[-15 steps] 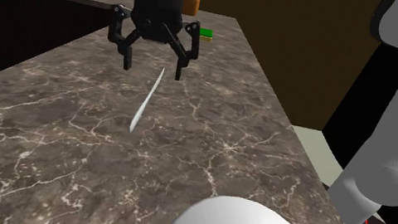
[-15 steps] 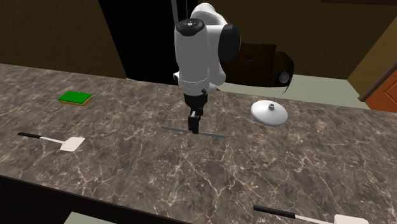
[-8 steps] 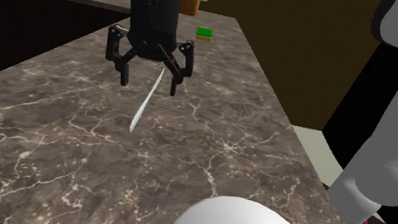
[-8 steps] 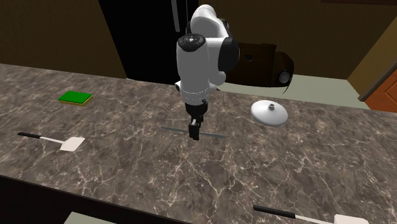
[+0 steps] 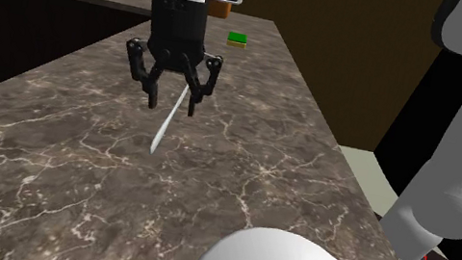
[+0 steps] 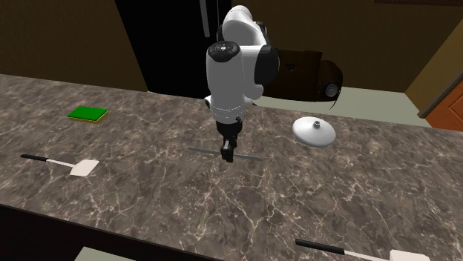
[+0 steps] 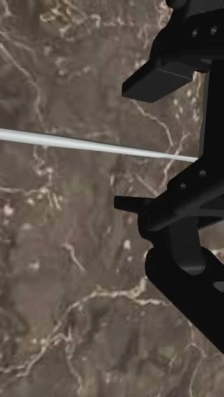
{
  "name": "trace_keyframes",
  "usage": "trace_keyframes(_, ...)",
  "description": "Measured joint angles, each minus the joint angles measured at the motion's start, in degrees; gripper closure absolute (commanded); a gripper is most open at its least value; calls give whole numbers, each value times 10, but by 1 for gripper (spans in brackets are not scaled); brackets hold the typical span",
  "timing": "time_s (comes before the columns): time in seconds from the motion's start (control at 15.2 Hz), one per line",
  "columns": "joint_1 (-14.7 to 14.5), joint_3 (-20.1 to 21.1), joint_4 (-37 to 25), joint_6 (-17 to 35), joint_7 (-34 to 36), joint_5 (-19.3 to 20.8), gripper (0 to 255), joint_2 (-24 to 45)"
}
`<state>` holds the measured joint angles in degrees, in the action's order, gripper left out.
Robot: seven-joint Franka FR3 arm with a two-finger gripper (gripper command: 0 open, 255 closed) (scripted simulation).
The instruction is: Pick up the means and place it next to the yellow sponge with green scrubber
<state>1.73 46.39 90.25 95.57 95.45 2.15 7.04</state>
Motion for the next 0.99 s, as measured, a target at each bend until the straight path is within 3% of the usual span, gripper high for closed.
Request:
trace_keyframes(0.59, 0, 0, 0, 0, 0, 0, 255, 0)
trace_keyframes(0.99, -8, 2, -53, -42, 8, 10, 255, 14)
